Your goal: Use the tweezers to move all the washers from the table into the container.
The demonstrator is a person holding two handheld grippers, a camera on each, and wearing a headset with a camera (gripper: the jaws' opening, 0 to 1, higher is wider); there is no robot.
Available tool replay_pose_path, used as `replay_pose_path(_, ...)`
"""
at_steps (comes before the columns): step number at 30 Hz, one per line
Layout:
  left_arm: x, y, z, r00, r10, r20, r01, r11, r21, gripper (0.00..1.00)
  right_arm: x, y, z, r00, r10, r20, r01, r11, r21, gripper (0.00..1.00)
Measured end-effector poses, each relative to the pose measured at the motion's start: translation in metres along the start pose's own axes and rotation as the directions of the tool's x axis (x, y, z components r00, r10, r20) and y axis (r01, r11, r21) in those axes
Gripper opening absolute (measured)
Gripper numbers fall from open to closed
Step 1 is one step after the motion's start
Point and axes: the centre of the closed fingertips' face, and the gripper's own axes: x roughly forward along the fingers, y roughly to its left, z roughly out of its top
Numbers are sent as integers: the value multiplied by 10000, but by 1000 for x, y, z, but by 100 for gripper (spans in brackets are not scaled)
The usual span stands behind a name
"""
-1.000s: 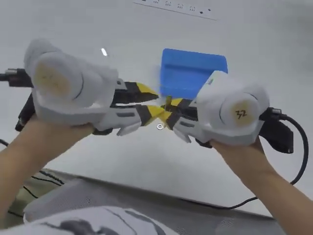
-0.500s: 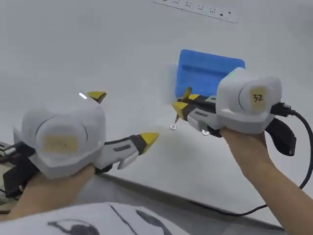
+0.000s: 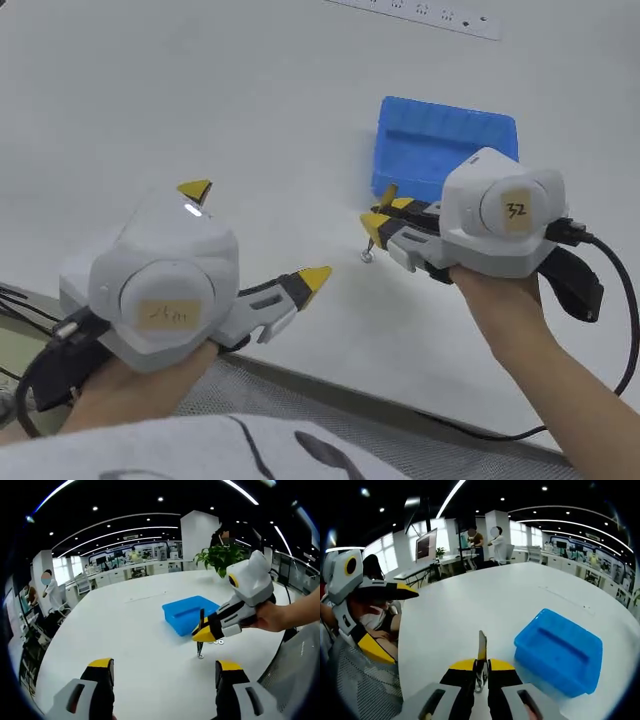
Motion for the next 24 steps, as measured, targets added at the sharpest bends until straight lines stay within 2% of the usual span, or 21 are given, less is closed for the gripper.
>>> replay_pose_path(10,0,-2,-1,10000,-7,-90,8,9999,170,85,-7,4,-5,10000,-25,-2,25,9993,368,5)
replay_pose_path(24,2,-3,-6,9996,-97,-275,104,9997,223,86,-9,6,-10,9996,-257,141,259,9996,-110,3)
